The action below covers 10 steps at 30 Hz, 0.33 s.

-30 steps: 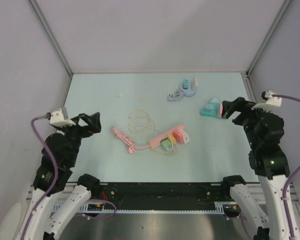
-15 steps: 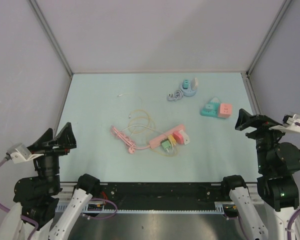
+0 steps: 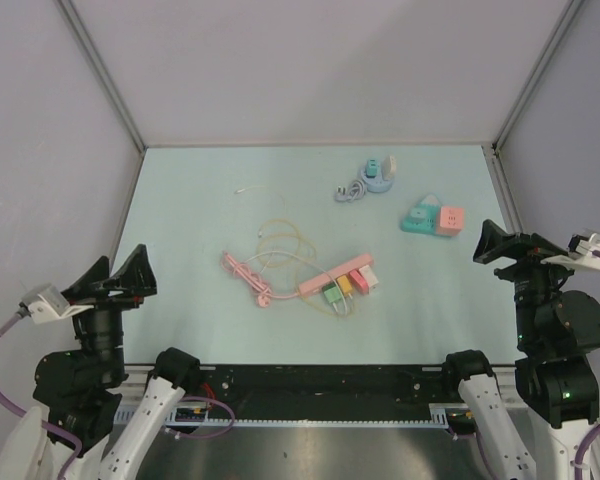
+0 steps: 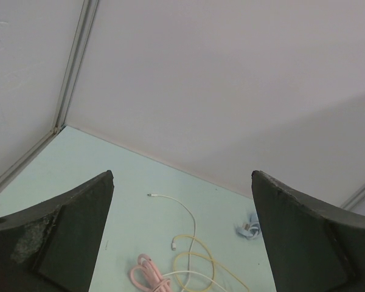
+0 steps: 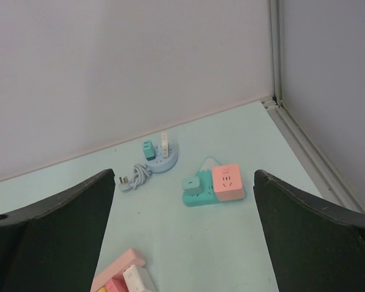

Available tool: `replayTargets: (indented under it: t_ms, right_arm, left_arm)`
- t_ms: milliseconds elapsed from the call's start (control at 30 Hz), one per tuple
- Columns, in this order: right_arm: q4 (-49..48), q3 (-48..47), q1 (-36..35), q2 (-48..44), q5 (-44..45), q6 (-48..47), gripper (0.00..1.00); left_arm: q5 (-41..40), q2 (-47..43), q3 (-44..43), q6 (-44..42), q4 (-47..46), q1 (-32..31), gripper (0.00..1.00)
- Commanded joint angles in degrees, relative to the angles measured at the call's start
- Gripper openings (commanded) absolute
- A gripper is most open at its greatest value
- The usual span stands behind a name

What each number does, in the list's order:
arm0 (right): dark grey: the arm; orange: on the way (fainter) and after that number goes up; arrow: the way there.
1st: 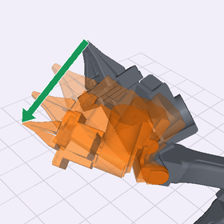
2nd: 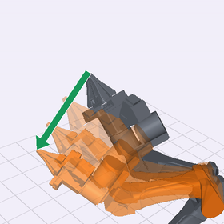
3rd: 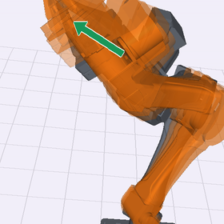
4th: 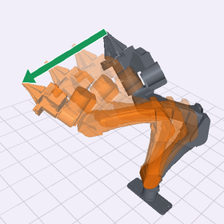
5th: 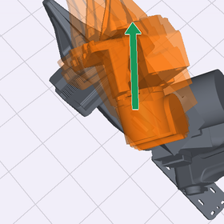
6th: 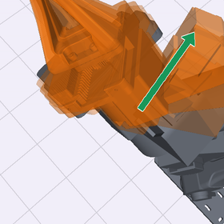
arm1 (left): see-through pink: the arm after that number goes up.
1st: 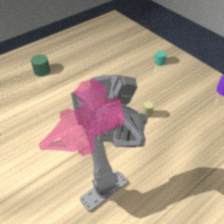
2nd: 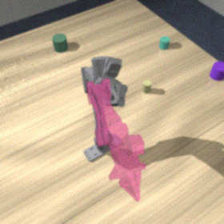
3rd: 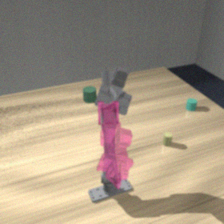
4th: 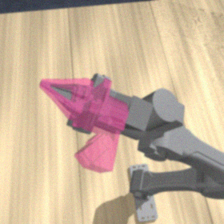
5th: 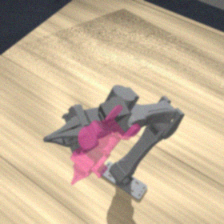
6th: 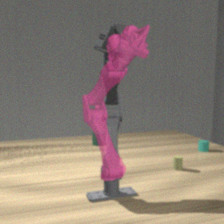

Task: Insert the plug
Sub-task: Reset both arms

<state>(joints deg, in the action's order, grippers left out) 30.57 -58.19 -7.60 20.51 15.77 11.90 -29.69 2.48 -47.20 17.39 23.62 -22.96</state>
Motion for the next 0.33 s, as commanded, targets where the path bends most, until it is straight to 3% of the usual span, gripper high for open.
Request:
replayTargets:
  t_ms: [0,300]
  right_arm:
    - [-2.09,-0.08,0.21,-0.21,1.11,-1.0,1.0]
    - [-1.56,0.1,0.21,-1.0,1.81,-1.18,1.0]
  left_arm:
    - [-0.54,-0.28,0.62,-2.09,-2.08,0.28,1.0]
    - [-0.89,-0.99,0.53,-2.45,-1.91,0.28,1.0]
